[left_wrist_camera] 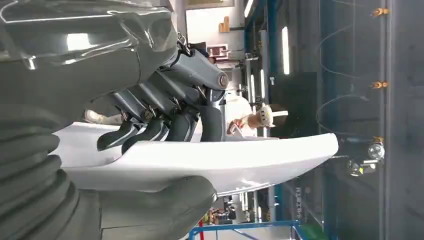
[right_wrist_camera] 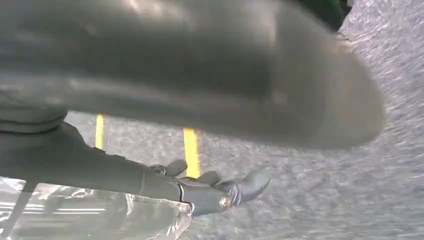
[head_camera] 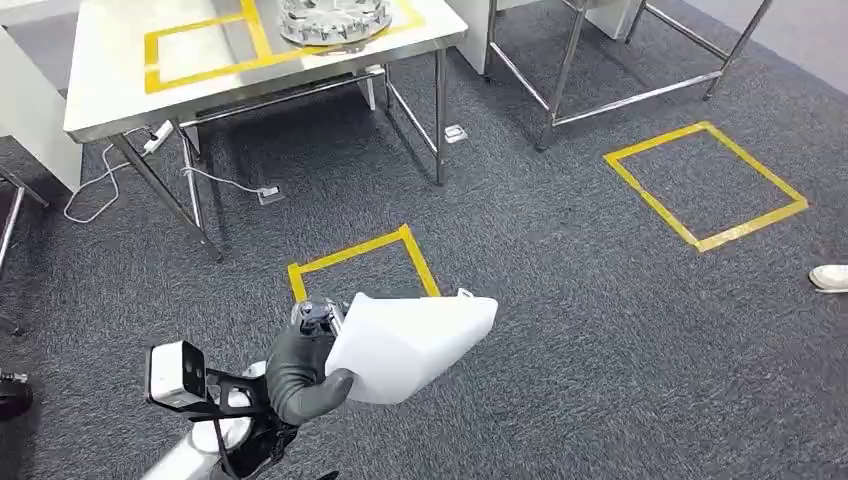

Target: Take the parts from the cabinet and place them on the table.

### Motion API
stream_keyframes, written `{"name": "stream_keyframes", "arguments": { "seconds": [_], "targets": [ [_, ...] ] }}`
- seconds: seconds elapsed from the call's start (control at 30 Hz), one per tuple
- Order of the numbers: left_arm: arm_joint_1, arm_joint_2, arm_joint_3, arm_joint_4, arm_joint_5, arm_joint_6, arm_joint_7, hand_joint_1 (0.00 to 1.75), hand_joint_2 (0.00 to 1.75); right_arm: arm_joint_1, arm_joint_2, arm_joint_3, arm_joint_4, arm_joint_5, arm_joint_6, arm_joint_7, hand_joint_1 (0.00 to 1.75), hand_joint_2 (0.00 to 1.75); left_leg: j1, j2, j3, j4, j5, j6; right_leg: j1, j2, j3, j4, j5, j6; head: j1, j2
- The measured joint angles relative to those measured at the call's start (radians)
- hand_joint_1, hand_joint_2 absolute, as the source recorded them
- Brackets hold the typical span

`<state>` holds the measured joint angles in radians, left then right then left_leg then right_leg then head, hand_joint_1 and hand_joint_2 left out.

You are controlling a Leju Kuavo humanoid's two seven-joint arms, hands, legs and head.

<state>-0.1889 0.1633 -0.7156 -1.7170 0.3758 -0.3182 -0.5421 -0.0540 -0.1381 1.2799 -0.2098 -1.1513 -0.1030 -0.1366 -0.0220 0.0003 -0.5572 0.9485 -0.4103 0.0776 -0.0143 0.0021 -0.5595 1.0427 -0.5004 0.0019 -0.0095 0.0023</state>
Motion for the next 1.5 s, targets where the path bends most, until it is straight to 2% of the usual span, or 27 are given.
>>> {"name": "stream_keyframes", "arguments": {
  "seconds": [0.07,0.13,0.17,0.2,0.27,0.3,0.37,0.43,0.5,0.6,0.63,0.7,0.73,0.8,0.83,0.93,0.97,1.0,1.03,1.1,1.17,1.23,1.3,1.33,1.37,1.4,1.5],
  "targets": [
    [0.0,-0.003,0.0,0.0,0.0,0.002,0.0,1.75,1.75,-0.001,-0.003,0.002,0.0,0.001,0.0,0.0,0.0,0.0,0.001,0.001,0.012,0.0,-0.006,-0.004,-0.005,-0.001,-0.09,0.151,-0.047,0.0,0.001,0.0],
    [0.003,-0.002,-0.002,0.0,-0.001,0.002,0.0,1.75,1.75,0.0,-0.007,0.002,0.0,0.001,0.0,0.0,0.0,0.0,0.001,-0.003,0.018,0.002,-0.017,-0.007,-0.01,-0.001,-0.174,0.261,-0.064,0.011,0.0,0.0],
    [0.004,-0.002,-0.002,0.0,-0.001,0.002,0.0,1.75,1.75,0.002,-0.009,0.002,0.0,0.001,0.0,0.0,0.0,0.0,0.003,-0.006,0.023,0.004,-0.024,-0.011,-0.013,-0.001,-0.185,0.252,-0.046,0.022,0.001,0.0],
    [0.004,-0.001,-0.003,0.0,-0.001,0.002,0.0,1.75,1.75,0.003,-0.011,0.003,0.0,0.002,0.0,0.0,0.0,0.0,0.005,-0.009,0.032,0.008,-0.033,-0.016,-0.017,-0.002,-0.169,0.197,-0.007,0.037,0.0,0.0],
    [0.004,0.0,-0.003,0.0,-0.002,0.003,0.0,1.75,1.75,0.002,-0.013,0.003,0.0,0.002,0.0,0.0,0.0,0.0,0.012,-0.009,0.044,0.03,-0.062,-0.033,-0.027,-0.004,-0.094,0.008,0.089,0.067,0.0,0.0],
    [0.004,0.001,-0.003,0.0,-0.002,0.003,-0.001,1.75,1.75,0.004,-0.01,0.004,0.0,0.003,0.0,0.0,0.0,0.0,0.01,-0.008,0.037,0.041,-0.075,-0.041,-0.025,-0.01,-0.086,-0.007,0.095,0.06,0.003,0.0],
    [0.005,0.002,-0.002,-0.001,-0.005,0.003,-0.003,1.75,1.75,0.0,-0.008,0.005,0.0,0.003,0.001,0.002,0.0,0.0,0.002,-0.007,0.032,0.057,-0.098,-0.048,-0.023,-0.003,-0.079,-0.009,0.083,0.021,0.001,0.0],
    [0.005,0.003,-0.002,-0.001,-0.004,0.003,-0.003,1.75,1.75,0.0,-0.008,0.006,0.0,0.003,0.001,0.002,0.0,0.0,0.007,-0.006,0.034,0.061,-0.109,-0.051,-0.021,0.0,-0.078,-0.005,0.076,0.008,0.0,0.0],
    [0.005,0.004,-0.001,-0.003,-0.005,0.004,-0.003,1.75,1.75,0.0,-0.006,0.008,-0.001,0.004,0.001,0.002,0.0,0.0,0.013,-0.005,0.027,0.095,-0.132,-0.063,-0.023,0.002,-0.066,-0.008,0.068,-0.003,-0.004,0.0],
    [0.005,0.005,-0.001,-0.005,-0.004,0.004,-0.003,1.75,1.75,-0.001,-0.008,0.01,-0.001,0.005,0.001,0.002,0.0,0.0,0.022,-0.005,-0.109,0.317,-0.212,-0.079,-0.019,0.003,-0.057,-0.008,0.057,-0.015,-0.006,0.0],
    [0.005,0.007,-0.002,-0.005,-0.004,0.004,-0.003,1.75,1.75,0.0,-0.008,0.01,-0.001,0.005,0.001,0.002,0.0,0.0,0.024,-0.004,-0.154,0.374,-0.22,-0.079,-0.017,0.003,-0.054,-0.008,0.053,-0.016,-0.006,0.0],
    [0.005,0.008,-0.002,-0.005,-0.004,0.006,-0.003,1.75,1.75,0.001,-0.009,0.011,-0.001,0.006,0.001,0.002,0.0,0.0,0.024,-0.004,-0.176,0.359,-0.168,-0.071,-0.012,0.006,-0.042,-0.008,0.043,-0.016,-0.007,0.0],
    [0.005,0.009,-0.002,-0.005,-0.004,0.006,-0.003,1.75,1.75,0.001,-0.009,0.012,-0.001,0.007,0.001,0.002,0.0,0.0,0.022,-0.004,-0.153,0.287,-0.11,-0.059,-0.005,0.008,-0.032,-0.008,0.038,-0.016,-0.007,0.0],
    [0.004,0.01,-0.002,-0.007,-0.004,0.008,-0.003,1.75,1.75,0.0,-0.007,0.012,-0.001,0.009,0.001,0.002,0.0,0.0,0.006,-0.004,-0.087,0.12,-0.01,-0.019,0.0,0.009,-0.014,-0.014,0.029,-0.019,-0.006,0.0],
    [0.005,0.01,-0.001,-0.009,-0.003,0.01,-0.004,1.75,1.75,-0.002,0.006,0.013,-0.004,0.01,0.002,0.002,0.0,0.0,-0.006,-0.003,-0.072,0.088,-0.012,-0.003,0.008,0.01,-0.009,-0.013,0.023,-0.013,0.002,0.0],
    [0.001,0.012,-0.001,-0.01,-0.003,0.012,-0.004,1.75,1.75,-0.002,0.001,0.014,-0.005,0.01,0.004,0.002,0.0,0.0,-0.014,0.001,-0.071,0.077,-0.017,-0.002,-0.004,0.007,-0.008,-0.022,0.018,-0.002,-0.005,0.0],
    [0.001,0.012,0.0,-0.014,-0.003,0.013,-0.004,1.75,1.75,-0.005,-0.004,0.014,-0.005,0.011,0.004,0.002,0.0,0.0,-0.013,-0.001,-0.049,0.055,-0.014,0.002,0.002,0.006,0.0,-0.03,0.018,0.001,-0.006,0.0],
    [0.003,0.012,-0.001,-0.016,-0.003,0.012,-0.005,1.75,1.75,-0.003,-0.003,0.014,-0.005,0.011,0.004,0.002,0.0,0.0,-0.002,0.001,-0.026,0.028,0.0,-0.005,0.0,0.003,-0.006,-0.012,0.016,0.0,-0.003,0.0],
    [-0.001,0.01,-0.002,-0.016,-0.002,0.012,-0.006,1.75,1.75,-0.002,-0.004,0.014,-0.005,0.012,0.004,0.002,0.0,0.0,-0.002,0.0,-0.015,0.02,-0.002,0.0,0.0,0.003,-0.024,0.025,-0.002,-0.003,-0.003,0.0],
    [0.0,0.009,-0.002,-0.016,-0.002,0.013,-0.005,1.75,1.75,-0.002,-0.006,0.014,-0.005,0.013,0.004,0.002,0.0,0.0,-0.002,0.002,-0.009,0.022,-0.004,0.001,-0.004,0.003,-0.113,0.179,-0.055,-0.003,-0.003,0.0],
    [0.0,0.01,-0.004,-0.016,-0.002,0.012,-0.005,1.75,1.75,0.0,-0.008,0.015,-0.005,0.015,0.004,0.002,0.0,0.0,-0.001,-0.003,-0.008,0.024,-0.011,-0.002,-0.01,0.003,-0.188,0.276,-0.067,0.01,-0.002,0.0],
    [0.0,0.01,-0.006,-0.016,-0.002,0.012,-0.005,1.75,1.75,0.0,-0.013,0.016,-0.005,0.018,0.005,0.002,0.0,0.0,0.006,-0.015,-0.001,0.032,-0.024,-0.014,-0.022,0.002,-0.165,0.184,-0.003,0.042,-0.003,0.0],
    [0.0,0.01,-0.009,-0.016,-0.001,0.012,-0.006,1.75,1.75,0.001,-0.016,0.016,-0.005,0.021,0.005,0.002,0.0,0.0,0.014,-0.025,-0.001,0.061,-0.048,-0.034,-0.035,0.009,-0.091,0.01,0.075,0.072,-0.003,0.0],
    [0.001,0.011,-0.01,-0.015,0.0,0.012,-0.006,1.75,1.75,0.002,-0.012,0.018,-0.005,0.023,0.006,0.002,0.0,0.0,0.007,-0.028,-0.015,0.076,-0.063,-0.045,-0.029,0.022,-0.082,0.019,0.072,0.063,0.001,0.0],
    [0.0,0.011,-0.011,-0.016,-0.001,0.013,-0.005,1.75,1.75,0.003,-0.013,0.018,-0.005,0.024,0.006,0.002,0.0,0.0,0.009,-0.03,-0.02,0.092,-0.074,-0.048,-0.028,0.016,-0.084,0.014,0.069,0.039,-0.002,0.0],
    [0.0,0.011,-0.01,-0.016,0.001,0.012,-0.008,1.75,1.75,0.001,-0.014,0.019,-0.005,0.025,0.006,0.003,0.0,0.0,0.009,-0.032,-0.02,0.091,-0.075,-0.051,-0.026,0.012,-0.083,0.015,0.066,0.029,-0.003,0.0],
    [0.0,0.011,-0.01,-0.016,0.001,0.011,-0.008,1.75,1.75,-0.001,-0.008,0.019,-0.005,0.028,0.006,0.004,0.0,0.0,0.015,-0.03,-0.019,0.102,-0.086,-0.061,-0.029,0.002,-0.076,0.013,0.061,0.014,-0.005,0.0]
  ]
}}
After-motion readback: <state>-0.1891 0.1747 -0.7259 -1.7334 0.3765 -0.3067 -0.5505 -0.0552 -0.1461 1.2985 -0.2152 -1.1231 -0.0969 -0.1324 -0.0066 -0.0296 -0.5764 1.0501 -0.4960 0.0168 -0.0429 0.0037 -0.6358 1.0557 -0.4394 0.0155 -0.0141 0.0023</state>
